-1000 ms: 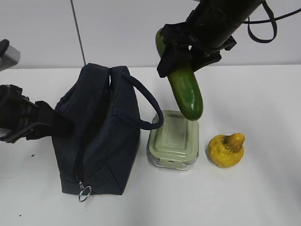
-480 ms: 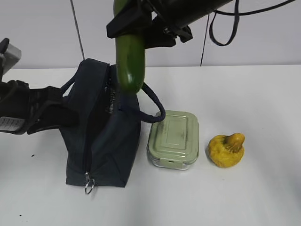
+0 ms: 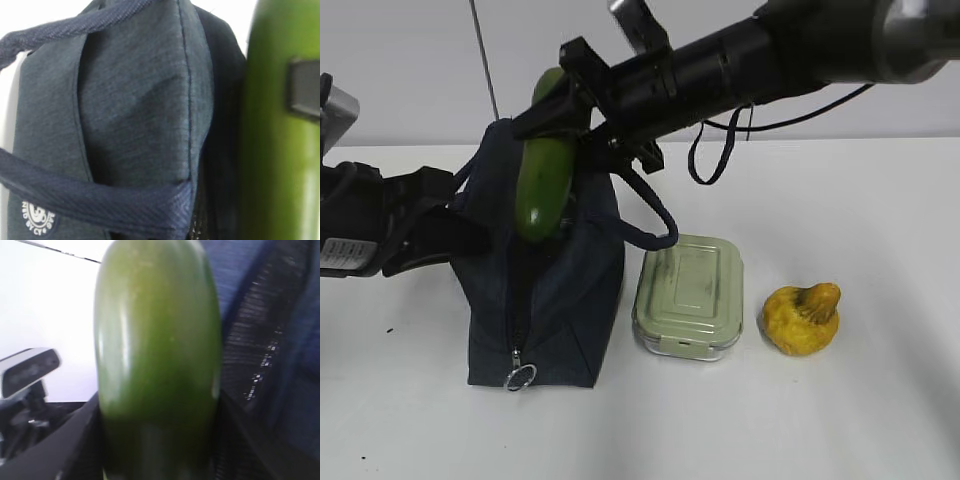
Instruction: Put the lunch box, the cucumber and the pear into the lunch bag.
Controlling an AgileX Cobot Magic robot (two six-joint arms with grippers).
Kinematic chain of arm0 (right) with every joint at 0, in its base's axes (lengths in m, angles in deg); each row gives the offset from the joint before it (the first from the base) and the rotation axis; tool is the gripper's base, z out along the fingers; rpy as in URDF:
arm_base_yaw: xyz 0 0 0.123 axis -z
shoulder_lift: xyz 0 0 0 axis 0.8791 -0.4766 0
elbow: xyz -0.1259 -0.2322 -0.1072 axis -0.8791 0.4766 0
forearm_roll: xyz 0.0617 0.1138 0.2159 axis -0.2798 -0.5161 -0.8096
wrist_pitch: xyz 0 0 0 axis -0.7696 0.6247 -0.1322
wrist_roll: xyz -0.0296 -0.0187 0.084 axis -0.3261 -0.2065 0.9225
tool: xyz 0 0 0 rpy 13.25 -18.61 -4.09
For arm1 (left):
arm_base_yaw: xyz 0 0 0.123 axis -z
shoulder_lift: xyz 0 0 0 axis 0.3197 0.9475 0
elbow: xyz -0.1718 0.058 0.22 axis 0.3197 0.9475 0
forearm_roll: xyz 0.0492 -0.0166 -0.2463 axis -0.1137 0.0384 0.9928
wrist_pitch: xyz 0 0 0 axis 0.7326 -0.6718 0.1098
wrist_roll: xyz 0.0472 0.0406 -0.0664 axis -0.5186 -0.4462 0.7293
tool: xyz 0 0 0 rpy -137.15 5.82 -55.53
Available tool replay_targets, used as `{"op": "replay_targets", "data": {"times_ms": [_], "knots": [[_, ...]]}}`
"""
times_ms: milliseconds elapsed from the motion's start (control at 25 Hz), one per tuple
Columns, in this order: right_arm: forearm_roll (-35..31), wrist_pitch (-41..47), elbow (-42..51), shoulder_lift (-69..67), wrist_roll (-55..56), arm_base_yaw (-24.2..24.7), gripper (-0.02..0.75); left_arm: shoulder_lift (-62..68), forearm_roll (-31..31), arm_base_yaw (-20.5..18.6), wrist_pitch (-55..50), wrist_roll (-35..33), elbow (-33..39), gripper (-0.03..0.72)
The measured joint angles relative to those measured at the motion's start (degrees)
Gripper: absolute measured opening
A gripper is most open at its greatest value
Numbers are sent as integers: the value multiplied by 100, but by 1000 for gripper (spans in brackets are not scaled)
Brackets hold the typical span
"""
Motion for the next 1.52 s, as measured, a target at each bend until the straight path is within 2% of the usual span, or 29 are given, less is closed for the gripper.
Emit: {"op": "replay_targets", "data": {"times_ms": [320,680,1000,1240,1520], "knots": [[111,-112,0,-328,-224,0,470,44,77,0,-23,-17,0,-16],[219,-35,0,-337,-262,0,568,44,77,0,-23,-35,0,-16],[182,599,-127,-337,-264,33,574,44,77,0,-46,-46,0,-16],[220,911,-596,-337,-254,167,575,44,77,0,-70,-59,0,-16],[352,1282,-1415,-337,-137,592,575,44,77,0,-75,-77,0,-16]]}}
